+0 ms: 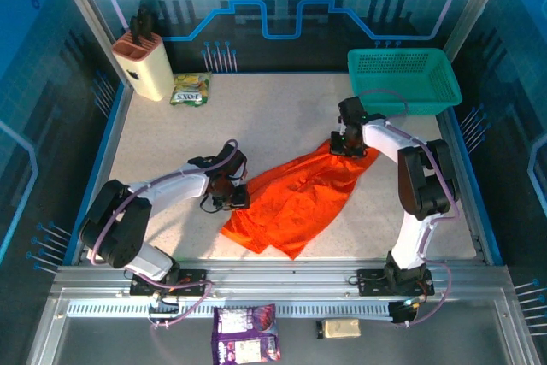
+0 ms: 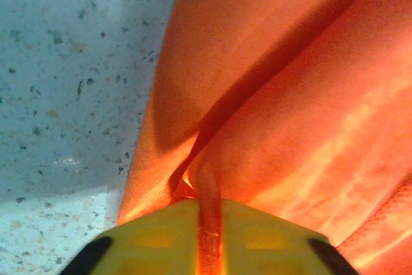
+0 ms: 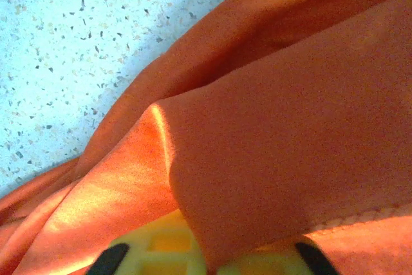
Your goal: Fold the inside-out t-shirt
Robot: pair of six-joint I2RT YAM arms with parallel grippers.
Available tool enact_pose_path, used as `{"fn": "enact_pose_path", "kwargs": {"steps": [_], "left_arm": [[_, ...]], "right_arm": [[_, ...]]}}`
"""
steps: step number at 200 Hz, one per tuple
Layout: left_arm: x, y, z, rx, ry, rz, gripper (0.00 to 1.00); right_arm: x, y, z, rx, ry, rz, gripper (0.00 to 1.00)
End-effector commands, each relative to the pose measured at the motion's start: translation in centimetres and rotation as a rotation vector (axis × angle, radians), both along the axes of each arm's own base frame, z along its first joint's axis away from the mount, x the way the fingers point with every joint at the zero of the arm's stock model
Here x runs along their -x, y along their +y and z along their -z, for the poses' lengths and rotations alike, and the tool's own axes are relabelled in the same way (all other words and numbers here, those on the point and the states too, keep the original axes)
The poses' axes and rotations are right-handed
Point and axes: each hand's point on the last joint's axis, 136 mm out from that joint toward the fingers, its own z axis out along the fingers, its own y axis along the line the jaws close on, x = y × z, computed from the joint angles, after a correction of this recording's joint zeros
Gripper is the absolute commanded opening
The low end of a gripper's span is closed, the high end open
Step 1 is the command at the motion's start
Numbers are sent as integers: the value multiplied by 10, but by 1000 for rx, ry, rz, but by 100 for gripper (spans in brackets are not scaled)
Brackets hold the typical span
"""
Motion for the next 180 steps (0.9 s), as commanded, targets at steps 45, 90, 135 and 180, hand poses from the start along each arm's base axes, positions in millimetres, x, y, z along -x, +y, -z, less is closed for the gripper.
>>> {"fn": "enact_pose_path", "kwargs": {"steps": [45, 90, 135, 180], "left_arm": [[-28, 23, -72, 22, -192, -42, 0], [-70, 61, -205, 253, -501, -175, 0], [-43, 26, -380, 554, -960, 131, 0], [6, -35, -413, 810, -984, 442, 2]], "right_arm": [[-20, 48, -98, -43, -198, -84, 0], [-51, 134, -194, -285, -389, -238, 0], [-59, 213, -315, -608, -624, -480, 0], [-92, 191, -337, -625, -688, -460, 0]]}}
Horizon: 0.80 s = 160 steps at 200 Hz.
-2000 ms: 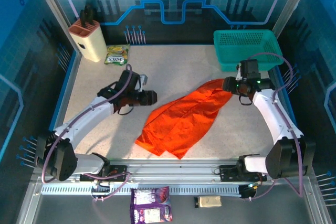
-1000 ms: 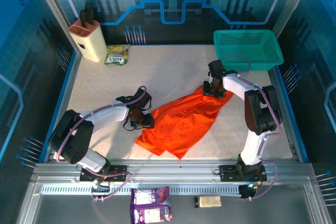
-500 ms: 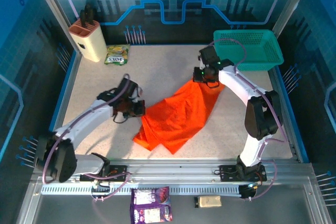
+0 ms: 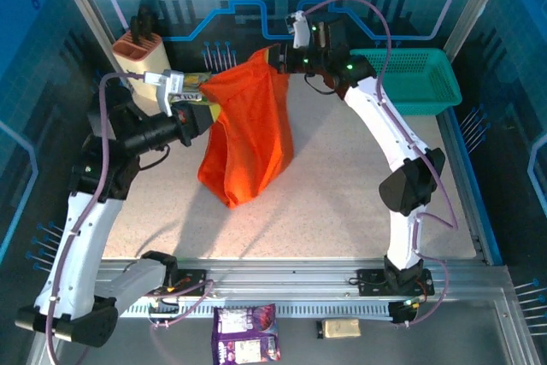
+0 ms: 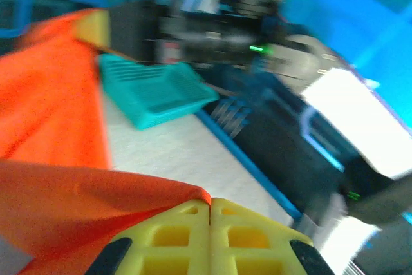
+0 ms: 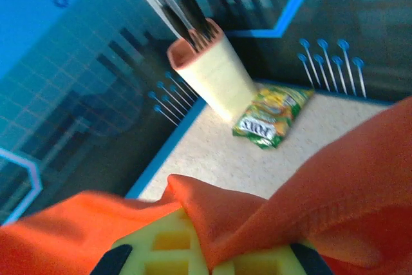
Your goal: Fold the inside-out t-shirt
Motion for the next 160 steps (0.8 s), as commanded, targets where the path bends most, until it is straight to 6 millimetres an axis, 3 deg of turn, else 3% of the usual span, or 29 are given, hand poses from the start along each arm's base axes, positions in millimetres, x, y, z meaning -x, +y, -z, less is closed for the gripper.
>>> {"fn": "enact_pose_path", "kwargs": {"steps": [1, 20, 50, 62, 73, 82, 99, 125, 144, 160], "left_arm": [[29, -46, -1, 10, -32, 272, 2], [31, -91, 30, -65, 34, 385, 3], [20, -176, 99, -164, 215, 535, 6], [18, -204, 128, -239, 278, 577, 24], [9, -216, 151, -312, 323, 542, 32], [2, -219, 163, -351, 339, 511, 38], [-8, -214, 184, -418, 345, 452, 41], [-16, -191, 221, -578, 356, 366, 43], [-19, -168, 253, -704, 382, 309, 44], [-29, -143, 276, -765, 445, 227, 43]], "right_arm": [[-21, -17, 4, -27, 14, 2, 0], [-49, -55, 27, 3, 62, 123, 0], [-84, -143, 83, 172, 186, 424, 1], [-81, -168, 98, 246, 240, 489, 15], [-72, -181, 103, 303, 257, 513, 23], [-63, -189, 105, 340, 263, 522, 27], [-43, -195, 107, 383, 272, 514, 31], [-9, -200, 122, 444, 320, 486, 34], [18, -194, 140, 495, 360, 437, 34], [43, -175, 158, 534, 377, 353, 33]]}}
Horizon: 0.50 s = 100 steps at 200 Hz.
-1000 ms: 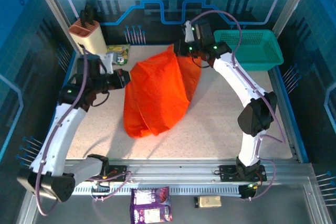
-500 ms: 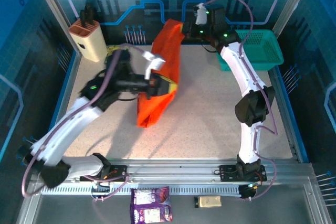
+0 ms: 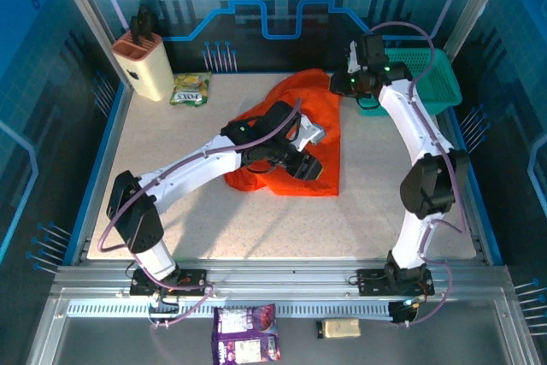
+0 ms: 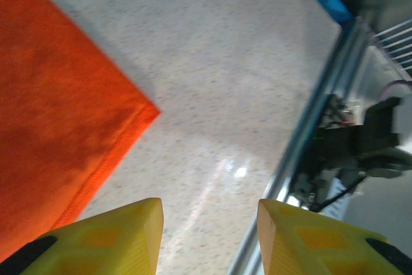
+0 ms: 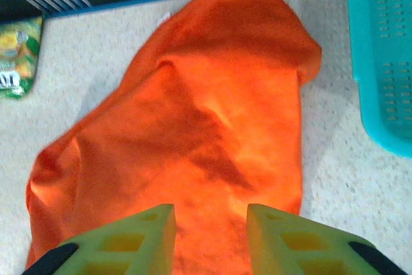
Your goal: Fold the inside-out t-shirt
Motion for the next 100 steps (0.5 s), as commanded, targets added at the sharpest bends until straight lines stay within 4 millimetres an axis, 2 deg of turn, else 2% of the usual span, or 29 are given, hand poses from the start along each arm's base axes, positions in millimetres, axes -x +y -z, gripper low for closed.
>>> {"fn": "enact_pose_path", "kwargs": {"steps": [1, 25, 65, 100], "left_arm": [[-9, 52, 41, -215, -3, -98, 43], [-25, 89, 59, -207, 79, -255, 40], [-51, 147, 63, -126, 164, -489, 41], [-63, 197, 58, -55, 202, -620, 42]], "right_arm": [[47, 20, 17, 61, 66, -117, 33], [88, 51, 48, 120, 141, -238, 31], [151, 105, 98, 227, 230, -426, 29], [188, 151, 145, 306, 297, -563, 32]]}}
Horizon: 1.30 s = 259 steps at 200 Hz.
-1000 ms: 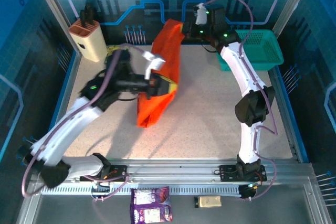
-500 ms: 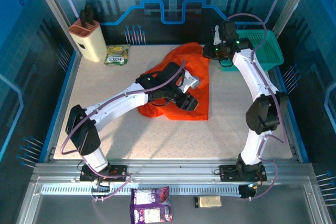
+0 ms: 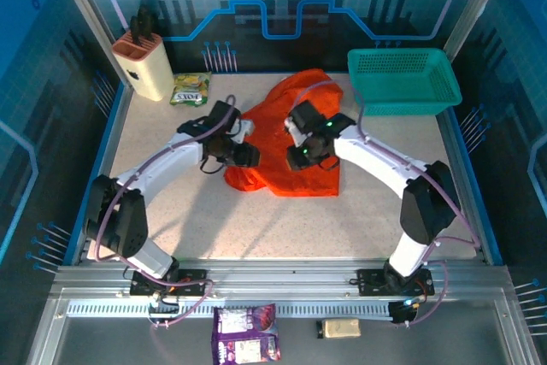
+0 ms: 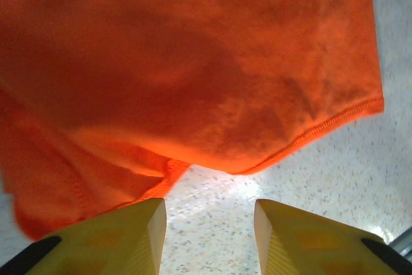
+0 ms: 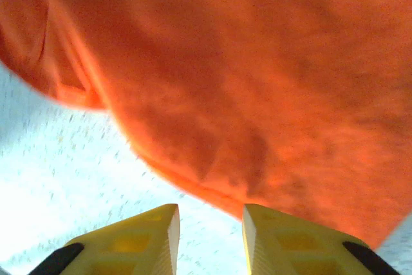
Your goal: Fold the inside-out t-shirt
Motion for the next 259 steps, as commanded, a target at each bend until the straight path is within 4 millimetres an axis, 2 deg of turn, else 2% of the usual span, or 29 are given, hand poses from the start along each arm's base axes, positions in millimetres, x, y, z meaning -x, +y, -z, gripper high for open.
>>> {"fn": "enact_pose_path", "kwargs": {"steps": [1, 31, 42, 61, 88, 112, 129, 153, 179, 202, 214, 236, 259], "left_arm": [[-2, 21, -15, 84, -12, -78, 42], [-3, 48, -17, 65, -35, -108, 44], [-4, 57, -15, 42, -34, -138, 44], [-7, 63, -14, 40, -37, -164, 44], [-9, 62, -15, 58, -51, -175, 44], [-8, 60, -15, 68, -51, -166, 44], [-8, 59, -15, 73, -53, -160, 44], [-9, 59, -15, 71, -54, -159, 44], [-8, 49, -24, 102, -93, -122, 45], [-3, 26, -39, 120, -201, -41, 49], [2, 8, -46, 114, -277, 35, 50], [17, -27, -61, 102, -435, 185, 51], [27, -47, -74, 84, -593, 292, 54]], "right_arm": [[16, 20, 30, 72, 25, -76, 32], [28, 42, 64, 157, 57, -118, 35], [30, 48, 75, 187, 67, -126, 39], [31, 52, 89, 235, 74, -127, 45], [31, 51, 101, 272, 77, -110, 46], [30, 49, 107, 283, 81, -101, 39], [30, 48, 106, 284, 76, -104, 27], [29, 47, 94, 272, 55, -103, 11], [27, 43, 66, 246, 35, -94, 0], [28, 35, 34, 195, 28, -74, 0], [27, 32, 19, 140, 33, -58, 0], [25, 26, -4, 52, 48, -33, 0], [21, 25, -25, -65, 87, -10, 0]]}}
